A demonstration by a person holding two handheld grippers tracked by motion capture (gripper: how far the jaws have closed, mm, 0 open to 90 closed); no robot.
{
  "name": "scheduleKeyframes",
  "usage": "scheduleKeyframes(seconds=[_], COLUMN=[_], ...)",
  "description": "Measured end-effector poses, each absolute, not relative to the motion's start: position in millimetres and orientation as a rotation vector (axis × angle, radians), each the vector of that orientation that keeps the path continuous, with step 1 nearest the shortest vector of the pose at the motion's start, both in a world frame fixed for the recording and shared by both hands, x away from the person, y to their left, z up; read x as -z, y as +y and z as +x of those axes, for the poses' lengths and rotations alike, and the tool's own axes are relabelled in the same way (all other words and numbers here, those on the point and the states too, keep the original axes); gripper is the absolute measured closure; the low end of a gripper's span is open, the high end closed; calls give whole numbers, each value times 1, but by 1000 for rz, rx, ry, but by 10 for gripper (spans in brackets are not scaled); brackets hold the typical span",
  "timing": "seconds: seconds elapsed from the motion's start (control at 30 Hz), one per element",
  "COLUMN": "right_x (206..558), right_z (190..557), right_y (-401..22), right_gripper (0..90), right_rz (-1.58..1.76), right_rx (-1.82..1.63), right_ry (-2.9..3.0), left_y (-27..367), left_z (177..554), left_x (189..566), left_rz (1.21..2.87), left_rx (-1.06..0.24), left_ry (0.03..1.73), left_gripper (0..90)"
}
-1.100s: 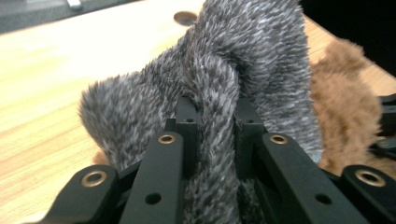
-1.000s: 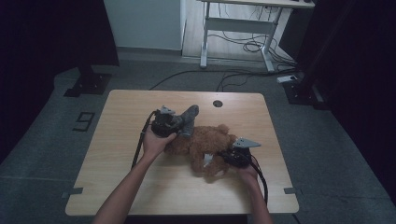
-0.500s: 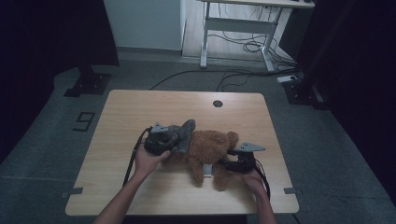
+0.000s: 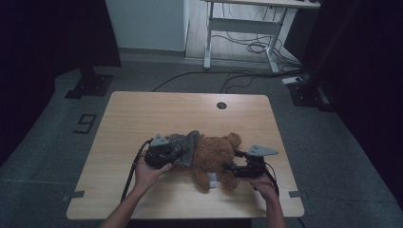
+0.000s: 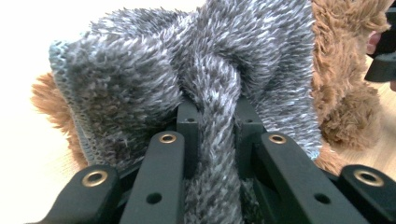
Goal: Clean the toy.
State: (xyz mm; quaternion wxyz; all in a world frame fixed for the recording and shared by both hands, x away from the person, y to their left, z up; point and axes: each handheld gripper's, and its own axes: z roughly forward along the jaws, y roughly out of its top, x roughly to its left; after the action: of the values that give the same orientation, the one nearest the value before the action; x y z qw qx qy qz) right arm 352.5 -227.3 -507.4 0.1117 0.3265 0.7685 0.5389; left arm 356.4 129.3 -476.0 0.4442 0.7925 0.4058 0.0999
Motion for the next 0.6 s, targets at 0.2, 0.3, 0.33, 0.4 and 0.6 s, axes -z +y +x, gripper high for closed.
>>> scheduleKeyframes(seconds=[0.2, 0.3, 0.33, 0.4, 0.6], right_x=[527, 530, 531, 534, 533], right_z=[363, 363, 362, 363, 363], right_y=[-203, -203, -203, -202, -202], right_gripper=[316, 410, 432, 463, 502], right_rz=[1036, 1028, 1025, 1026, 991], right_rx=[-1513, -1501, -1504, -1518, -1500], right_ry=[2285, 2271, 2264, 2242, 2244], left_y=[131, 129, 128, 124, 74], left_z=[351, 350, 350, 350, 354], left_x=[479, 479, 477, 468, 434], left_rz=[1941, 1938, 1936, 1933, 1946], left_rx=[-215, -224, -227, -266, -301], left_ry=[1017, 1018, 1022, 1018, 898], left_gripper=[770, 770, 770, 772, 772])
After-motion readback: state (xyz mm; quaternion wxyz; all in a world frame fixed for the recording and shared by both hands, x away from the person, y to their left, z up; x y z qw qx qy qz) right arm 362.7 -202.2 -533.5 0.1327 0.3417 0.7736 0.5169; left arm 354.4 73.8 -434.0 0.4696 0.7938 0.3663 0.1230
